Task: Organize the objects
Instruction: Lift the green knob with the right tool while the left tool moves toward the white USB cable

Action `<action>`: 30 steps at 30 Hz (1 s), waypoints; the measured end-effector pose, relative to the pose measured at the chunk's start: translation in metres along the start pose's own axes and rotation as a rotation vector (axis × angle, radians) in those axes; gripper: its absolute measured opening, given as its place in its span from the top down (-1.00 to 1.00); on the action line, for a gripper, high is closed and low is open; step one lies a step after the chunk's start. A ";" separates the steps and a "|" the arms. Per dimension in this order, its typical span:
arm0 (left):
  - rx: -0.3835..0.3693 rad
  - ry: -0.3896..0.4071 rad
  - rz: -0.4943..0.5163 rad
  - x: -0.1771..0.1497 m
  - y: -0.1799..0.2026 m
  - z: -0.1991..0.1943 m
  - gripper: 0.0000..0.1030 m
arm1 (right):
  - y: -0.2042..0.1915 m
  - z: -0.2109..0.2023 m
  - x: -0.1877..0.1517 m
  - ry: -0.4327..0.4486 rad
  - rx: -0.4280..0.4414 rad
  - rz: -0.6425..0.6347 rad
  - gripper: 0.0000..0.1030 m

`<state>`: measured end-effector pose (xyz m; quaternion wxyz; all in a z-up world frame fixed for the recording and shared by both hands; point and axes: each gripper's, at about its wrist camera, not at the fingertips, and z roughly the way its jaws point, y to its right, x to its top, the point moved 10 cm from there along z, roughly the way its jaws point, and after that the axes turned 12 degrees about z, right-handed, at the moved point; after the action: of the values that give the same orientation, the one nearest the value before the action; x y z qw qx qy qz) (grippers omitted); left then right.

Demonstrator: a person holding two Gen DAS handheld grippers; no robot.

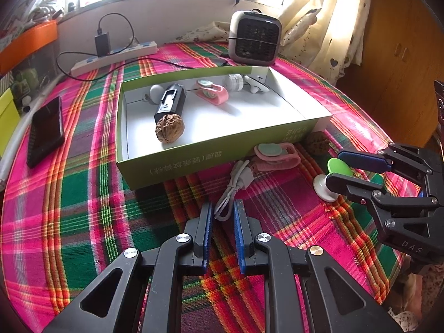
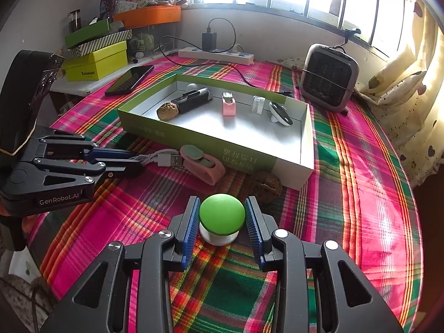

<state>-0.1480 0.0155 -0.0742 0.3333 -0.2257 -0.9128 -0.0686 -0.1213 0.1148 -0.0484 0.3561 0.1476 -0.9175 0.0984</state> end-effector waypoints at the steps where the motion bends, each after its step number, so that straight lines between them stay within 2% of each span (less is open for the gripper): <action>1: -0.005 -0.003 0.003 0.001 0.000 0.001 0.73 | 0.000 0.000 0.000 0.000 0.001 0.002 0.32; 5: -0.007 -0.009 0.018 0.005 0.001 0.003 0.45 | 0.001 -0.001 -0.001 0.003 0.007 0.017 0.32; 8: -0.016 -0.013 0.049 0.008 0.005 0.005 0.39 | 0.001 -0.001 -0.002 0.003 0.022 0.030 0.32; 10: -0.012 -0.012 0.067 0.011 0.006 0.007 0.37 | 0.001 -0.001 -0.003 -0.001 0.036 0.038 0.29; 12: -0.005 -0.018 0.077 0.013 0.005 0.009 0.37 | 0.001 0.001 -0.004 -0.005 0.046 0.051 0.11; 13: -0.009 -0.017 0.076 0.015 0.006 0.009 0.37 | 0.002 0.001 -0.005 -0.005 0.044 0.055 0.08; 22: 0.011 -0.018 0.102 0.018 0.007 0.014 0.37 | 0.007 0.013 -0.007 -0.029 0.062 0.116 0.07; 30: 0.014 -0.015 0.099 0.021 0.007 0.016 0.37 | 0.005 0.018 -0.010 -0.042 0.062 0.121 0.07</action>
<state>-0.1682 0.0340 -0.0738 0.3308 -0.2687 -0.9036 -0.0439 -0.1271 0.1164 -0.0689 0.3253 0.1049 -0.9285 0.1449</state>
